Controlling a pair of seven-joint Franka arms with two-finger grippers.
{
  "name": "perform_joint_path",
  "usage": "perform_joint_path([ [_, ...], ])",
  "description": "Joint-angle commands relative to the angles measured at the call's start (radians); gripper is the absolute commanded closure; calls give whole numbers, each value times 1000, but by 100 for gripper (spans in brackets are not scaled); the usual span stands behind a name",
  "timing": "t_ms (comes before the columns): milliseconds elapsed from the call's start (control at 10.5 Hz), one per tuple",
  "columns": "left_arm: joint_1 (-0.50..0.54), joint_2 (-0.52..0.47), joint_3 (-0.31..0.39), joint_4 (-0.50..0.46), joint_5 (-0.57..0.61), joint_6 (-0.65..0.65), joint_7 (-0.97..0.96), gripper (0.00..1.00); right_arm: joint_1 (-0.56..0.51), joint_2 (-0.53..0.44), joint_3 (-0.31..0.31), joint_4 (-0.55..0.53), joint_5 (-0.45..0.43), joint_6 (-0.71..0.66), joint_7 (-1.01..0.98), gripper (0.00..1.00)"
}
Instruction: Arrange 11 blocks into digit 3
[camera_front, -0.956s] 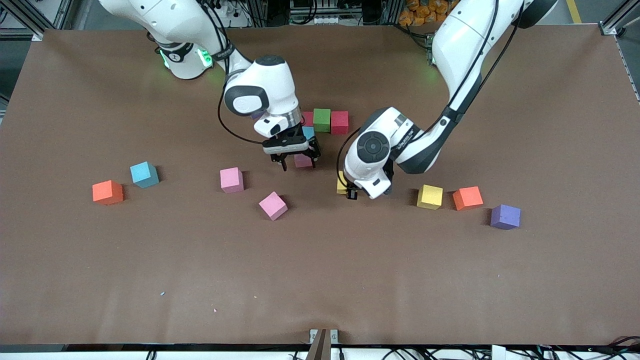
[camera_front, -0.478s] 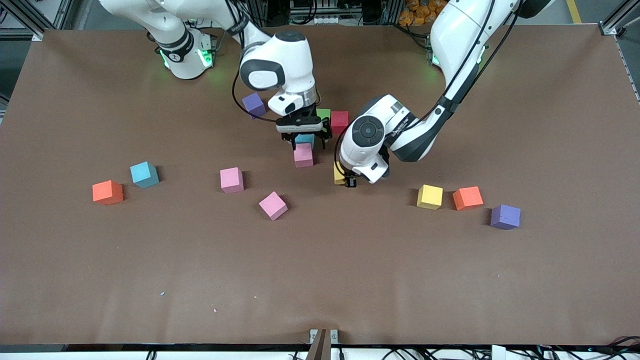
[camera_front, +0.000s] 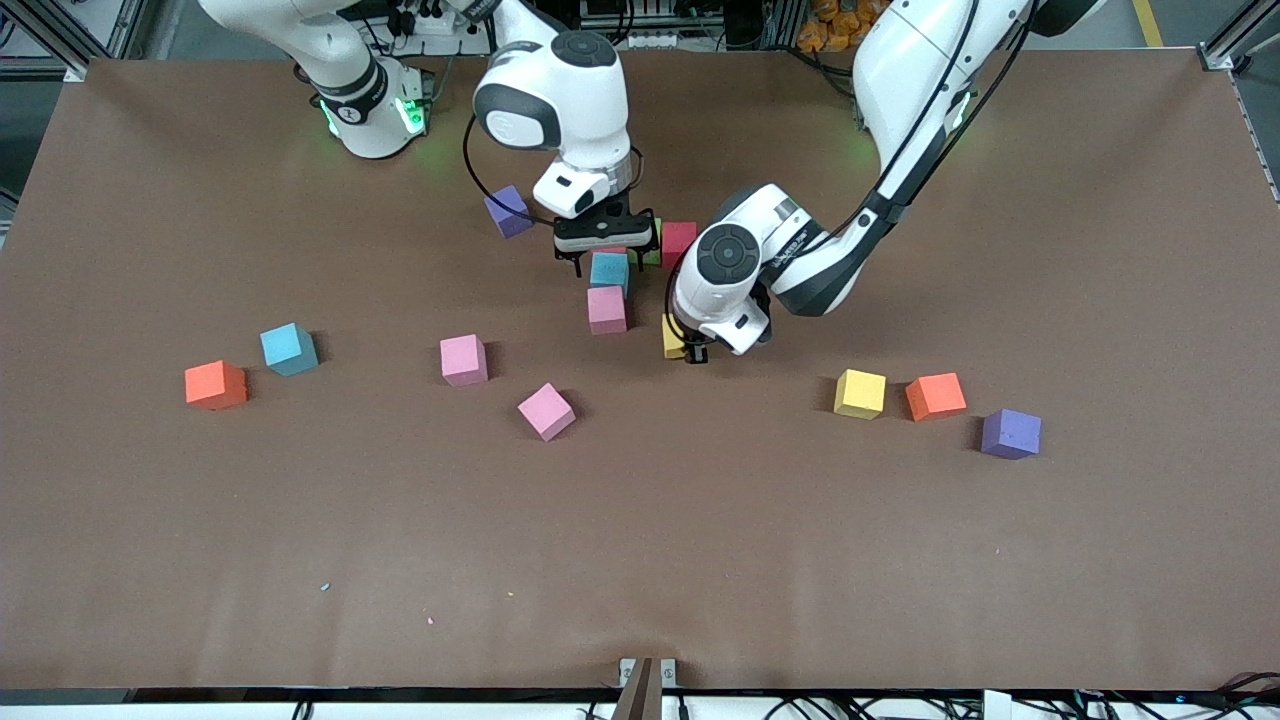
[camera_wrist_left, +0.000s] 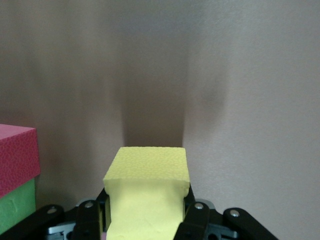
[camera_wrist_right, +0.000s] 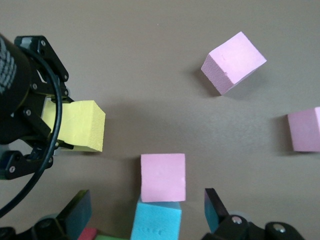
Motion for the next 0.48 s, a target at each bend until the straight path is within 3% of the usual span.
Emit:
perform_joint_path([
  [0,-3,-13,-19,-26,-11,26,-31,100,-38,-27,-52,-13,86,-6,-223,0],
  [191,-14,-8,-24,-28,-11,28,-48,100,-40,-26,-155,-12,204,0,-485,0],
  [382,-26,-2,-24,-28,-11,30,-48,100,-43,-24,-270,-12,377,-8,-784,0],
])
